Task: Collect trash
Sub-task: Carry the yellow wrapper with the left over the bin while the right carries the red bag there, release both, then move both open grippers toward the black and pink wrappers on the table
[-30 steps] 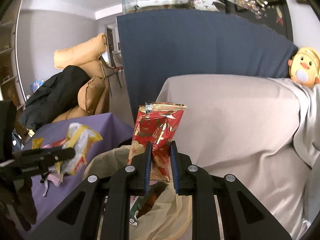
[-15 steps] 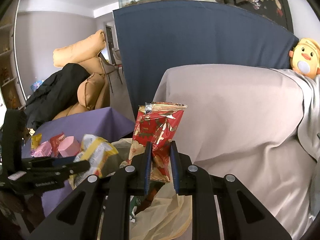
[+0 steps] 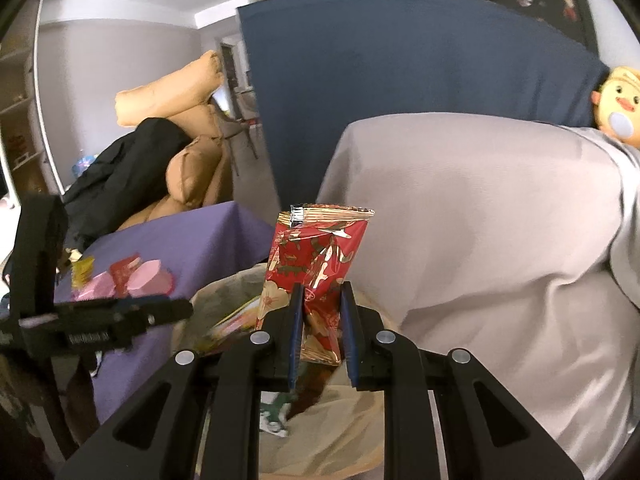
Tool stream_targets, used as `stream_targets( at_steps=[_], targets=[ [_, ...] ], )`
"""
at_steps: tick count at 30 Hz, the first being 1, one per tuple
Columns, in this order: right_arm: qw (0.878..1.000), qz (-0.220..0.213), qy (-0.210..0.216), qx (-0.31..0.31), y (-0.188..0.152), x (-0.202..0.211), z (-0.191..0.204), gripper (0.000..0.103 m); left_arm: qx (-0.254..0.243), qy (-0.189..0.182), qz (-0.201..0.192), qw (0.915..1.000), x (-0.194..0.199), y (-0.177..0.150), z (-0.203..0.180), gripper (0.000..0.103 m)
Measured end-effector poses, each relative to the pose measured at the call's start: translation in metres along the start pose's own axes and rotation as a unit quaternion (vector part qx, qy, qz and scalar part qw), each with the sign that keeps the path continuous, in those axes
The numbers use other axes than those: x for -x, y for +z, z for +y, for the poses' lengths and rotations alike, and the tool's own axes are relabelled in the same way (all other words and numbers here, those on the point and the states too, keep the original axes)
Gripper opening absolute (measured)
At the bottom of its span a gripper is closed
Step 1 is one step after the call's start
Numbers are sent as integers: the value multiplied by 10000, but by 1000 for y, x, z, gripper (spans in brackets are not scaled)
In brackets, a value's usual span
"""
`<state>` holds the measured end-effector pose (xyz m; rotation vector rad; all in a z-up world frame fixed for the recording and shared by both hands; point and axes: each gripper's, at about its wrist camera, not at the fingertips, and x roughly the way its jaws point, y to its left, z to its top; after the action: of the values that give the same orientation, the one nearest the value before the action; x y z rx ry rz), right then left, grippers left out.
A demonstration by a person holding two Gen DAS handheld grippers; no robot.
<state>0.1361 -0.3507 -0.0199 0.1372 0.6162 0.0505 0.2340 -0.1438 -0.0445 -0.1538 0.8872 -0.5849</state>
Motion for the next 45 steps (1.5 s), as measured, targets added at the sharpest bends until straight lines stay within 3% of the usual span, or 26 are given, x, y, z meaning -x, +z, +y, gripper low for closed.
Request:
stream_targets(
  at_steps=[5,7,11,18,21,26,33,35,38,41,45],
  targets=[
    [9959,565,676,196,-19,-32,27,18,87,201,-244,9995,30,-6,16,56],
    [9908,1015,841,317,-32,-58,39,18,92,283,-265,9992,42,-13,23,56],
    [9805,1749,577,680,-55,-103,51,18,27,503,-250,9984,63,-30,40,56],
    [9722,2177,99,859,-61,-135,55,18,422,669,-557,9953,97,-41,78,56],
    [9739,2167,146,659,-60,-133,56,18,571,711,-741,9931,112,-45,97,56],
    [9787,2009,115,397,-57,-112,52,34,1030,823,-1018,9860,135,-56,138,60],
    [9876,1476,-17,540,-43,-65,75,34,1721,1277,-1280,9683,159,-70,198,60],
    [9897,1327,102,521,-37,-56,84,34,1845,1340,-1280,9652,163,-73,210,60],
    [9895,1228,610,446,-28,-54,106,34,1914,1349,-1271,9638,167,-78,220,60],
    [9858,1161,1064,588,-22,-58,135,34,1871,1317,-1235,9656,167,-82,221,60],
    [9796,1141,1309,1008,-22,-68,172,34,1763,1268,-1183,9689,167,-83,221,60]
  ],
)
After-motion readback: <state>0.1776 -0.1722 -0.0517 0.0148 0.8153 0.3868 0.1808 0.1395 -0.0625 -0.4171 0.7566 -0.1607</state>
